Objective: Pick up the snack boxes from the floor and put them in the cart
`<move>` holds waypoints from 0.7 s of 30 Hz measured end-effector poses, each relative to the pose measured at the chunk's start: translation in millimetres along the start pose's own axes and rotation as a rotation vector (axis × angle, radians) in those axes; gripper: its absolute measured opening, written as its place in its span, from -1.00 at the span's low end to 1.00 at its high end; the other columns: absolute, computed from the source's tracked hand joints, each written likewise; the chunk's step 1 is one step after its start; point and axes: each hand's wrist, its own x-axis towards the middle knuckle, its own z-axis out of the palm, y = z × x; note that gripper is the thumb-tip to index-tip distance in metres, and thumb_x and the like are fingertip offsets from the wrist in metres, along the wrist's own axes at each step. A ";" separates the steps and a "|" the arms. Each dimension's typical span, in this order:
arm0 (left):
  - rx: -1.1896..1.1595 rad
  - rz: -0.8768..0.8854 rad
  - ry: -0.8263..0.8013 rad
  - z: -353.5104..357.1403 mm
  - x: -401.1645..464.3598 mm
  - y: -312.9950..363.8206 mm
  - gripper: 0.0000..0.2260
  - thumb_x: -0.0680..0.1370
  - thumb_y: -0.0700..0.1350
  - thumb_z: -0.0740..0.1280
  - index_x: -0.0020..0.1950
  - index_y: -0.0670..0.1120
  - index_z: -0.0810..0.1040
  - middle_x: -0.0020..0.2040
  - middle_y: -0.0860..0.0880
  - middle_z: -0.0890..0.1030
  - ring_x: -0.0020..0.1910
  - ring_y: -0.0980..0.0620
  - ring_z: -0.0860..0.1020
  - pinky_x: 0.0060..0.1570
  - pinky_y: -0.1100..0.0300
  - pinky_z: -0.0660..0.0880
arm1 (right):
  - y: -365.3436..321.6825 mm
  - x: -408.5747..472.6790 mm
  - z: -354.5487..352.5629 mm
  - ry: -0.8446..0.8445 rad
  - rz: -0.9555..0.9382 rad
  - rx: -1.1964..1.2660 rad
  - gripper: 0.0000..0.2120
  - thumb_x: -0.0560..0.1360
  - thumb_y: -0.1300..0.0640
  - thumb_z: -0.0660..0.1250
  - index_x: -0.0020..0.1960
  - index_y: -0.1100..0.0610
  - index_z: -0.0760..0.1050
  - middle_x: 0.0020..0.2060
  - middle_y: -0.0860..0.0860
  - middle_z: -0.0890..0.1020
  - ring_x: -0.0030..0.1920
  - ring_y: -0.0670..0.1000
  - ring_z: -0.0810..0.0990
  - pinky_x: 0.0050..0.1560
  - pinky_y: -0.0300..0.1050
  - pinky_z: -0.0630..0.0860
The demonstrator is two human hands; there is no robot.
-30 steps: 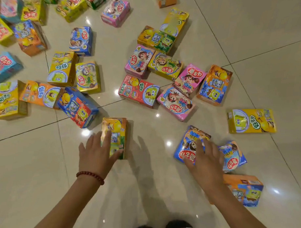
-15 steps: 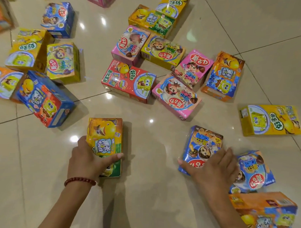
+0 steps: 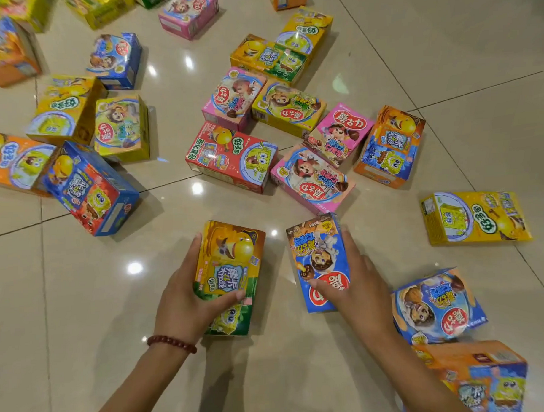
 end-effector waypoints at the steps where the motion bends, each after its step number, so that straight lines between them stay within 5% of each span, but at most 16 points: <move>1: -0.031 -0.003 0.004 0.6 -0.7 1.8 -0.02 0.18 -0.01 0.60 0.37 0.35 0.03 0.04 0.37 0.42 -0.01 0.17 0.54 0.03 0.17 0.51 | 0.7 -0.8 0.1 0.000 -0.010 0.078 -0.07 0.35 -0.11 0.51 0.53 -0.17 0.02 0.15 0.03 0.50 0.09 0.01 0.52 0.03 -0.02 0.52; 5: -0.163 -0.019 0.053 -2.4 -6.9 10.4 -0.01 0.15 0.04 0.58 0.41 0.36 0.07 0.15 0.25 0.50 0.03 0.25 0.54 0.07 0.10 0.55 | -9.2 -7.2 -7.4 0.045 -0.052 0.359 -0.13 0.24 -0.19 0.55 0.45 -0.20 0.22 0.17 -0.12 0.54 0.15 -0.07 0.55 0.11 -0.05 0.55; 9: -0.313 -0.048 0.119 -17.8 -27.8 36.3 0.00 0.13 0.17 0.58 0.48 0.26 0.16 0.21 0.20 0.54 0.08 0.22 0.59 0.08 0.01 0.57 | -43.8 -32.0 -33.0 0.054 -0.091 0.473 -0.21 0.29 -0.01 0.57 0.35 -0.33 0.21 0.10 -0.37 0.48 0.14 -0.17 0.54 0.07 -0.25 0.54; 14: -0.373 -0.077 0.140 -50.9 -69.3 76.7 -0.04 0.22 0.04 0.62 0.50 0.11 0.18 0.24 0.06 0.57 0.12 0.07 0.60 0.05 -0.09 0.58 | -89.2 -73.6 -70.6 0.000 -0.079 0.588 -0.21 0.24 -0.14 0.55 0.32 -0.40 0.19 0.08 -0.48 0.48 0.16 -0.19 0.55 0.14 0.03 0.57; 21: -0.453 -0.123 0.221 -129.3 -117.8 148.8 -0.07 0.23 -0.07 0.54 0.52 0.12 0.15 0.27 0.13 0.51 0.14 0.16 0.57 0.01 0.10 0.60 | -171.9 -116.2 -143.8 -0.064 -0.108 0.623 -0.23 0.24 -0.10 0.46 0.36 -0.31 0.20 0.16 -0.40 0.45 0.19 -0.22 0.54 0.10 -0.07 0.60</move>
